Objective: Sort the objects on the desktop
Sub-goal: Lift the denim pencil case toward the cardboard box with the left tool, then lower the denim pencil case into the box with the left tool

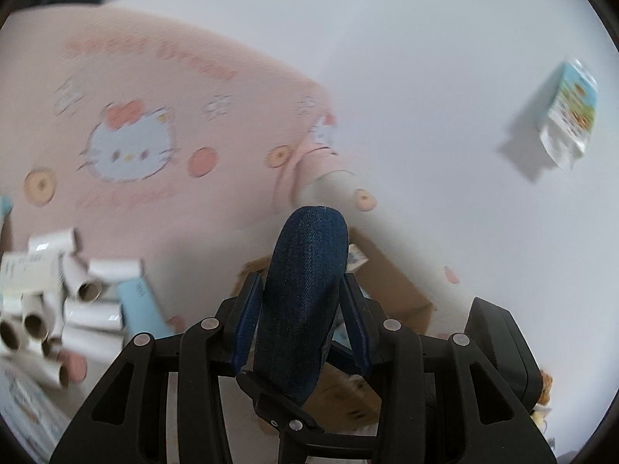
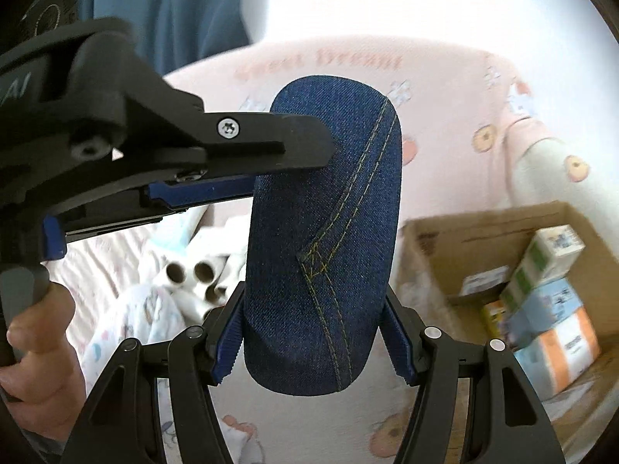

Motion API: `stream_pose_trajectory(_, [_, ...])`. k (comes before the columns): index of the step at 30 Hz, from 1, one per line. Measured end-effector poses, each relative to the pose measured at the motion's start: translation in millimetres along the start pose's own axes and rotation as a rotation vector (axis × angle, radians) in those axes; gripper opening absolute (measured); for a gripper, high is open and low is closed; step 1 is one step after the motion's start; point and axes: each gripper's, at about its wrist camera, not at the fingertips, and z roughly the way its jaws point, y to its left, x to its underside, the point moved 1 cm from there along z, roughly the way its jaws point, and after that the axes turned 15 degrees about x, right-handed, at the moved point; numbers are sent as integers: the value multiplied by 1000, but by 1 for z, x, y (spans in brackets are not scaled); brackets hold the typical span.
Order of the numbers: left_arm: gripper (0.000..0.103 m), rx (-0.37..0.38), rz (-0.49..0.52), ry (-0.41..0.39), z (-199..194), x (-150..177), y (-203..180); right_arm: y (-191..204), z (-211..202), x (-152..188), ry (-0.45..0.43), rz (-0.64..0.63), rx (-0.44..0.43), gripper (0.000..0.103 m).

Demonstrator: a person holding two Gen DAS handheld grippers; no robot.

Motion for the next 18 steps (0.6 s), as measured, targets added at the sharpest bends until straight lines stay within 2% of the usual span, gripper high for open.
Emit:
stream_pose_trajectory(5, [45, 59, 41, 30, 33, -12, -24, -37, -1, -11, -33, 47, 28, 62])
stream_pose_trajectory(8, [44, 119, 16, 47, 54, -14, -29, -58, 0, -2, -35, 55, 59, 62])
stream_pose_trajectory(12, [40, 162, -24, 61, 79, -15, -35, -99, 10, -14, -28, 45, 109, 62])
stream_pose_trajectory(13, [40, 178, -34, 63, 87, -15, -37, -102, -3, -16, -22, 48, 115, 62])
stream_pose_trajectory(18, [40, 234, -69, 72, 117, -13, -44, -130, 3, -13, -7, 64, 154, 62])
